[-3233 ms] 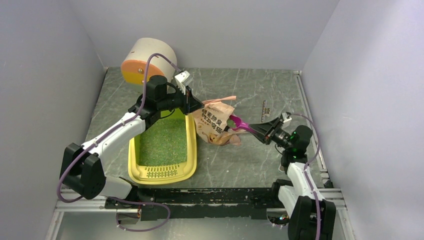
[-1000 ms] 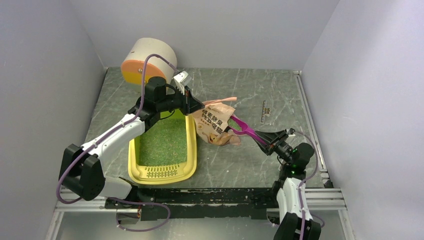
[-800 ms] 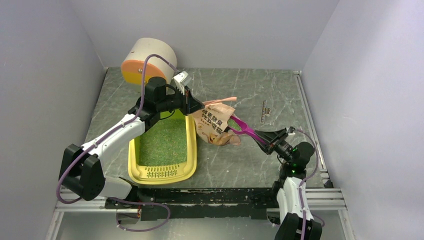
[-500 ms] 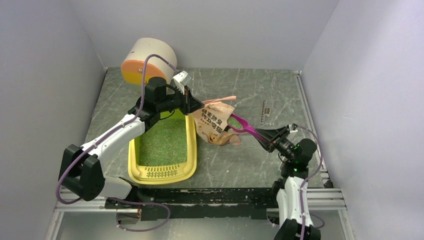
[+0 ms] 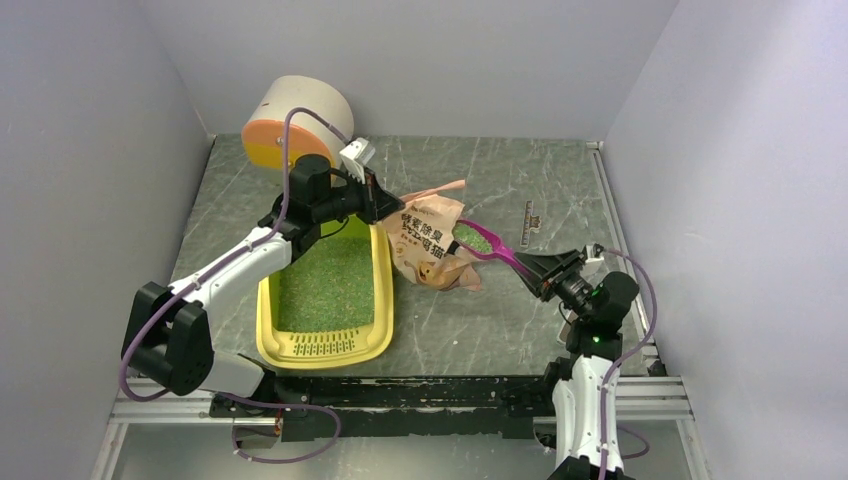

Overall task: Fill the litter box with clean litter
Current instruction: 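Scoop the cat litter from the cat litter bag.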

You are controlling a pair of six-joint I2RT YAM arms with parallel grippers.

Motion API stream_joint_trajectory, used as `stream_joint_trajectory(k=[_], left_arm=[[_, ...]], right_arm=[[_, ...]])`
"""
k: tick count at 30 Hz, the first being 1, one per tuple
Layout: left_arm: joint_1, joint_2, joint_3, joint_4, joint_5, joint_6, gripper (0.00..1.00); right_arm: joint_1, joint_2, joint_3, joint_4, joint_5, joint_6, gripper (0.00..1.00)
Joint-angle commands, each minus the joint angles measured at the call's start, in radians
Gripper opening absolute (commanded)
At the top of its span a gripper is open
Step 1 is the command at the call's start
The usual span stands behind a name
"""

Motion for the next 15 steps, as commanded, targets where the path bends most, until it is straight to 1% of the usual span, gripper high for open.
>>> stream_joint_trajectory(k=[1, 10, 15], left_arm=[[0.031, 0.012, -0.035, 0.051, -0.035, -0.028, 0.05], [0.044, 0.021, -0.076, 0.093, -0.029, -0.049, 0.05], [0.047, 0.026, -0.075, 0.084, -0.034, -0.046, 0.05]], right_arm=[[-0.003, -0.007, 0.082, -0.079, 0.039, -0.075, 0.00], [-0.003, -0.013, 0.146, -0.191, 0.065, -0.163, 0.00], [-0.003, -0.010, 0.148, -0.126, 0.032, -0.124, 0.00]])
